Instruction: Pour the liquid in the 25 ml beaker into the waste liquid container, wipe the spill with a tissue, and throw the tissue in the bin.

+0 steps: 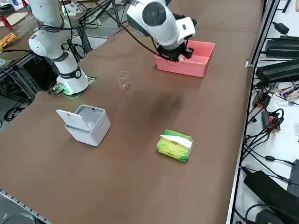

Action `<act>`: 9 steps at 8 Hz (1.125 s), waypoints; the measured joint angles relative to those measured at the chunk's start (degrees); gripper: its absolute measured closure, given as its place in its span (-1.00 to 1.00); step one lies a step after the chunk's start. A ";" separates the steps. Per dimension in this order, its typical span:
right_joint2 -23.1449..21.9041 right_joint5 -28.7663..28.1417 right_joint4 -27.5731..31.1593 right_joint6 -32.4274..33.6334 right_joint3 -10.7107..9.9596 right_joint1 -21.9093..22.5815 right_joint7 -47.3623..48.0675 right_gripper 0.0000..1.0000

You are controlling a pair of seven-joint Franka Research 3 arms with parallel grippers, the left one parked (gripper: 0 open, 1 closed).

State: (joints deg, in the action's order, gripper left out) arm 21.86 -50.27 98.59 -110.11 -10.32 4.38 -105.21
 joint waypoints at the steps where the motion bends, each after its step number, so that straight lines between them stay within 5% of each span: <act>1: 1.34 -2.48 0.59 1.00 0.02 -1.37 -4.57 0.03; 9: 15.41 -15.88 3.08 9.88 0.14 -10.08 -31.99 0.04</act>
State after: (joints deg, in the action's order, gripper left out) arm 37.27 -66.16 101.67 -100.23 -10.18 -5.70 -137.20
